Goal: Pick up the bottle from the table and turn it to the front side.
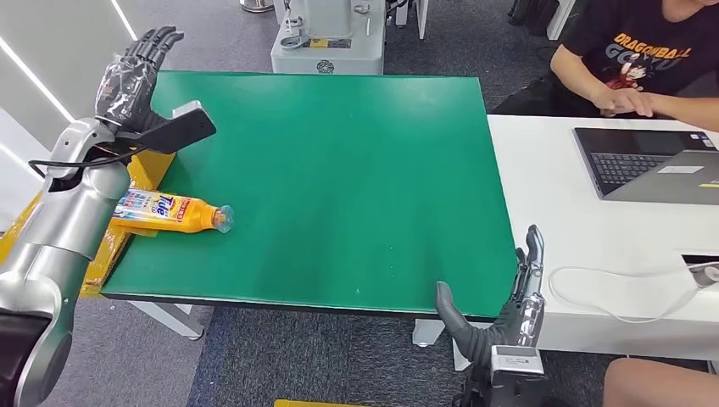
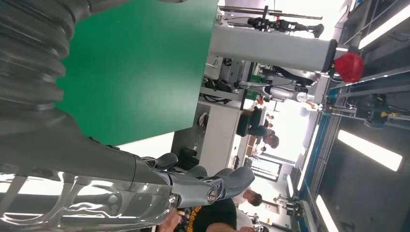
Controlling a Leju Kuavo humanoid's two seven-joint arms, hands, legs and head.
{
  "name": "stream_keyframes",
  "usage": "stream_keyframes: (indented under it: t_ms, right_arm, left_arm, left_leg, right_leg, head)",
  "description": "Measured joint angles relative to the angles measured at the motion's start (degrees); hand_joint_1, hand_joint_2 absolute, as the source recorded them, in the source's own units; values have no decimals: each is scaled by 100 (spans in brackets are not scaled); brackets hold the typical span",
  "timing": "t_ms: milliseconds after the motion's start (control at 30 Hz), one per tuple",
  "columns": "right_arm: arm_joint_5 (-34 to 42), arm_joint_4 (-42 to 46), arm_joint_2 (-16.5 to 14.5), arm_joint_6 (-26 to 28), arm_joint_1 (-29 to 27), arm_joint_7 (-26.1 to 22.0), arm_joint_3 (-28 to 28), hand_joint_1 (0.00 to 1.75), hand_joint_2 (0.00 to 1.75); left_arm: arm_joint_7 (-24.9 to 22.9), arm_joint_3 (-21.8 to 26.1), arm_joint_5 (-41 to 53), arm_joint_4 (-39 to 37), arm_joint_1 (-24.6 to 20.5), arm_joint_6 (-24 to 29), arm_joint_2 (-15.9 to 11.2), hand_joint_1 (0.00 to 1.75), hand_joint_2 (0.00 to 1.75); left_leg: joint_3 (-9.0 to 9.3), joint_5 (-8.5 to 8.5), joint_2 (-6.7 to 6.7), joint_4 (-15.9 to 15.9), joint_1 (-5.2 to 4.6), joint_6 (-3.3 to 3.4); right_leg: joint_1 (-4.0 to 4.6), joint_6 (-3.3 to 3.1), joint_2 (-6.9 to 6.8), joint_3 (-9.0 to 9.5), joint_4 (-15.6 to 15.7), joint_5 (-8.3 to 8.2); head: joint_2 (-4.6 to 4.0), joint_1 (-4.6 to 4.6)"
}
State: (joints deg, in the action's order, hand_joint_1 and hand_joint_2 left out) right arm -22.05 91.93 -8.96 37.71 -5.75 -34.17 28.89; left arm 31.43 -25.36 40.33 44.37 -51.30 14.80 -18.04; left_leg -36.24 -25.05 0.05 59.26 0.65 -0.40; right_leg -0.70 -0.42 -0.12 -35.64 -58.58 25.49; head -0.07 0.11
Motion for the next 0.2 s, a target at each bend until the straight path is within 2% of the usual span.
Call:
stream_keyframes:
  t_ms: [167,200]
  right_arm:
    - [237,-115,-1,90,61,-221,69,0,175]
    - [257,-129,-1,95,70,-244,78,0,175]
  left_arm:
    - [34,328,-2390,1139,516,-314,234,0,175]
    - [37,347,-2601,1236,578,-325,282,0,175]
  left_leg:
    - [2,-1,-5,0,-1,1]
    - [2,-1,-7,0,-2,1]
  right_leg:
    - [-2,3,-7,3,4,2]
    - [-2,4,-9,5,4,3]
  head:
    - [0,-1]
    - [0,1]
